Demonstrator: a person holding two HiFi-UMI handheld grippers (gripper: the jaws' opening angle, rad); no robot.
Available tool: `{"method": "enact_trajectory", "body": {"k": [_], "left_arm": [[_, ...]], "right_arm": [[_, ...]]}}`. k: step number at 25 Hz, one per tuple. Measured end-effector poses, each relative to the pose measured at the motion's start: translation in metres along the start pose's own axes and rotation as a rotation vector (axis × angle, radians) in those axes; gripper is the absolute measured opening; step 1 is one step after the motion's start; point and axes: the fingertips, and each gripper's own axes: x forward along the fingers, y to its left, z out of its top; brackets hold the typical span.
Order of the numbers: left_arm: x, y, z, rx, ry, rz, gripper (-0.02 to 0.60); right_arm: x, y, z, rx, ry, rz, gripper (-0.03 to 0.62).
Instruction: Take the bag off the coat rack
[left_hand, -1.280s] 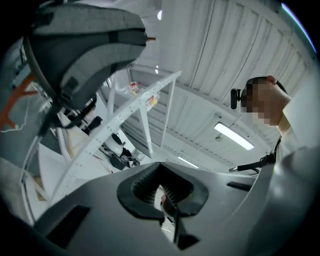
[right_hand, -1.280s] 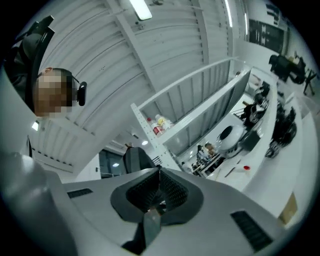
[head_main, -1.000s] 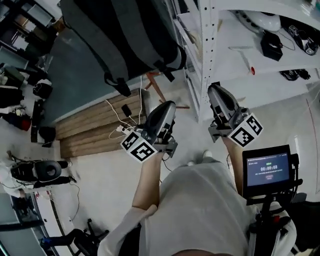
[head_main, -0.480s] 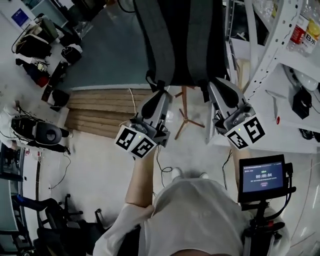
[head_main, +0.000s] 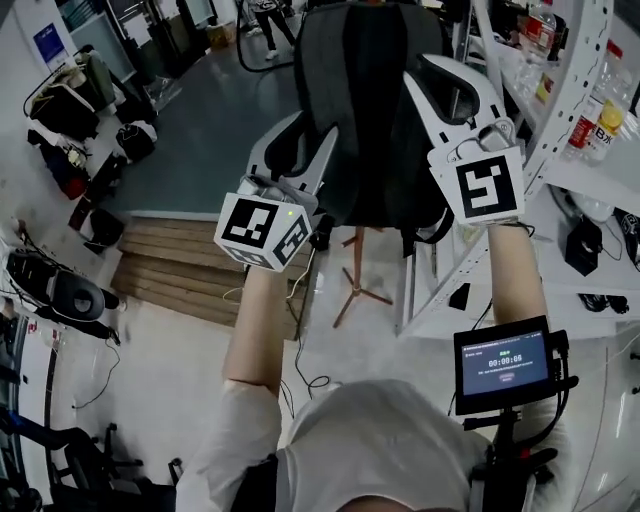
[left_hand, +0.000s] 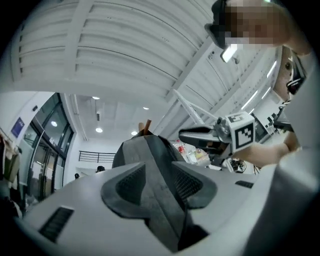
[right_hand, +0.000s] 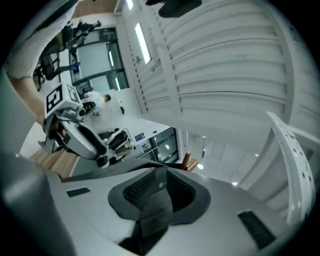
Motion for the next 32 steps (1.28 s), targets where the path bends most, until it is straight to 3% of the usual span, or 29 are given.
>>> {"method": "enact_trajectory", "body": {"k": [4,8,13,24,28,32], "left_arm": [[0.021,0.009,0.0,0.028,0.018,-0.001,0.148],[0.031,0.013,-0.007,-0.013,0.034,-0.031,0.147],[0.036,0.016,-0.014,-0.039,0.041,-0.058,0.147],[0.052,0.0,-0.038,-0.045,0.088,-0.135,0.147],[0.044,0.006,-0.055,-0.098,0.108,-0.069,0.147],[0.022,0.043,-0.067,-0.194,0.09,0.12,0.166]], "right_arm": [[0.051,-0.046,0.028,-0.165,-0.026,0.003,0.08],[0.096,-0.086,0.02,-0.224,0.131,0.024,0.08],[0.127,-0.093,-0.019,-0.109,0.328,0.166,0.08],[0.147,-0.091,-0.045,0.178,0.409,0.292,0.078],[0.152,-0.093,-0.046,0.148,0.439,0.248,0.064],[0.154,-0.097,-0.045,0.164,0.424,0.233,0.063]]}}
